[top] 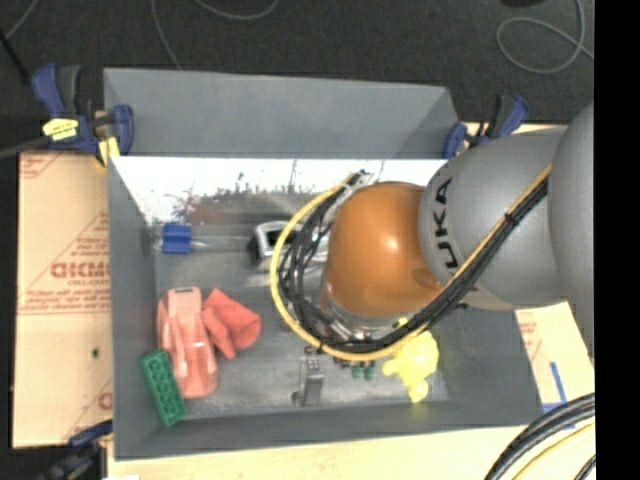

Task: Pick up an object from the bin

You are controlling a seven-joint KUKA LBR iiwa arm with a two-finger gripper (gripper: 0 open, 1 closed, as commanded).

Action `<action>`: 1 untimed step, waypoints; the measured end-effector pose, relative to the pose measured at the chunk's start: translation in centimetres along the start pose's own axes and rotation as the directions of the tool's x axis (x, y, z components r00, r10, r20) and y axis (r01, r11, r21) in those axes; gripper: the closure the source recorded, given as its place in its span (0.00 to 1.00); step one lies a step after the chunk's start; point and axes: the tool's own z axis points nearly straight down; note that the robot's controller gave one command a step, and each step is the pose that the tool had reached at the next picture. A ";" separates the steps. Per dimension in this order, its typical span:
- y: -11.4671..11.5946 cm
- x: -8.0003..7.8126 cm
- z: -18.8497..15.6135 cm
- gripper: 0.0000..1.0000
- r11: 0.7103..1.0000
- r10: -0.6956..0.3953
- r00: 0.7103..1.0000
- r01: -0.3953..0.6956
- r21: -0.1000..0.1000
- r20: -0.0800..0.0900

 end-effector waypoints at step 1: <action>0.0 -0.2 -0.4 0.00 1.000 0.004 1.000 -0.004 -0.001 0.008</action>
Offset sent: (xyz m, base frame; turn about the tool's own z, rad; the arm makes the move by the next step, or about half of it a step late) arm 0.0685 0.0735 -0.0796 -0.2766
